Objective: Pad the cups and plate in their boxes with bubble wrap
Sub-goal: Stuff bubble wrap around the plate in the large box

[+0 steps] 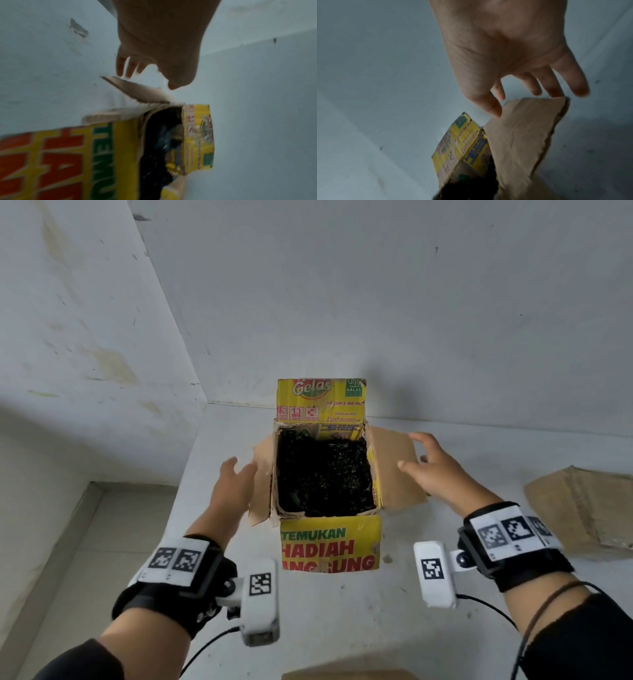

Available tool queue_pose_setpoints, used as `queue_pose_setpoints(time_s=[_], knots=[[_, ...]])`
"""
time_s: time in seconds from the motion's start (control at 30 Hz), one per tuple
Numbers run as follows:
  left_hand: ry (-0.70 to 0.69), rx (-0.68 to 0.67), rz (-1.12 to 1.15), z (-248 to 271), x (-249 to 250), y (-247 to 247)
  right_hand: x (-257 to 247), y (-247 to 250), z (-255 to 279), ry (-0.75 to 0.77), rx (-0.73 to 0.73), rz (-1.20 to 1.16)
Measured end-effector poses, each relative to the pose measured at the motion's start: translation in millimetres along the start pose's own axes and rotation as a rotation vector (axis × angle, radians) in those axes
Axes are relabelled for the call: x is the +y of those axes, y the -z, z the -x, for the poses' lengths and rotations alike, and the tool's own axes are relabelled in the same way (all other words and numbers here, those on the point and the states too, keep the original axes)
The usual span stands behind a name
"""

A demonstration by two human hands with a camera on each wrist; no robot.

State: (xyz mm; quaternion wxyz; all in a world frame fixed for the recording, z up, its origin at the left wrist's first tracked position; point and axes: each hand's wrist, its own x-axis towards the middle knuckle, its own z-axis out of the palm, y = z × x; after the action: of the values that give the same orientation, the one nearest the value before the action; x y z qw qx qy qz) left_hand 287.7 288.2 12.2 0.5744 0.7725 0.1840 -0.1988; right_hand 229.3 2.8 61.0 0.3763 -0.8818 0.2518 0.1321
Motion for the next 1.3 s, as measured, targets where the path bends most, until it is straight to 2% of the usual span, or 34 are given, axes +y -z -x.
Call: queue_pose_setpoints(time_s=[0.03, 0.1, 0.17, 0.2, 0.27, 0.37, 0.47, 0.5, 0.57, 0.7, 0.77, 0.83, 0.9, 1.0, 1.13, 1.2, 1.3], knots=[[0.046, -0.028, 0.069, 0, 2, 5, 2, 1, 2, -0.021, -0.020, -0.126], [0.034, 0.031, 0.141, 0, 7, 15, 0, 3, 7, 0.020, 0.062, -0.254], [-0.056, 0.111, 0.182, 4, 13, 26, -6, 3, 14, 0.134, 0.186, -0.295], [-0.118, 0.106, 0.206, 8, 16, 30, -10, 2, 18, 0.212, 0.211, -0.327], [-0.263, -0.009, 0.211, 19, 22, 33, -16, -5, 27, 0.358, 0.136, -0.357], [-0.511, -0.220, -0.087, 29, 18, 29, -9, -22, 29, 0.506, -0.062, -0.082], [-0.854, -0.235, -0.618, 25, 1, 24, 4, -35, 23, 0.727, -0.018, 0.291], [-0.950, -0.245, -0.733, 23, -4, 25, 8, -37, 23, 0.804, -0.003, 0.376], [-1.031, -0.276, -0.851, 22, -12, 26, 14, -38, 22, 0.875, 0.011, 0.507], [-1.093, -0.259, -0.966, 20, -18, 23, 18, -37, 23, 0.844, -0.073, 0.705], [-1.093, -0.274, -0.948, 16, -19, 25, 21, -33, 21, 0.857, -0.111, 0.699], [-1.067, -0.289, -0.861, 12, -21, 26, 24, -28, 19, 0.835, -0.145, 0.559], [-0.984, -0.290, -0.704, 11, -24, 25, 24, -24, 20, 0.704, -0.159, 0.371], [-0.902, -0.232, -0.522, 12, -26, 17, 24, -28, 20, 0.621, -0.102, 0.171], [-0.859, -0.114, -0.463, 17, -29, 4, 18, -29, 12, 0.487, 0.029, -0.100], [-0.822, -0.086, -0.426, 21, -30, -1, 7, -27, 4, 0.401, 0.046, -0.193], [-0.802, -0.074, -0.415, 26, -32, -7, -17, -23, -12, 0.357, 0.034, -0.319]])
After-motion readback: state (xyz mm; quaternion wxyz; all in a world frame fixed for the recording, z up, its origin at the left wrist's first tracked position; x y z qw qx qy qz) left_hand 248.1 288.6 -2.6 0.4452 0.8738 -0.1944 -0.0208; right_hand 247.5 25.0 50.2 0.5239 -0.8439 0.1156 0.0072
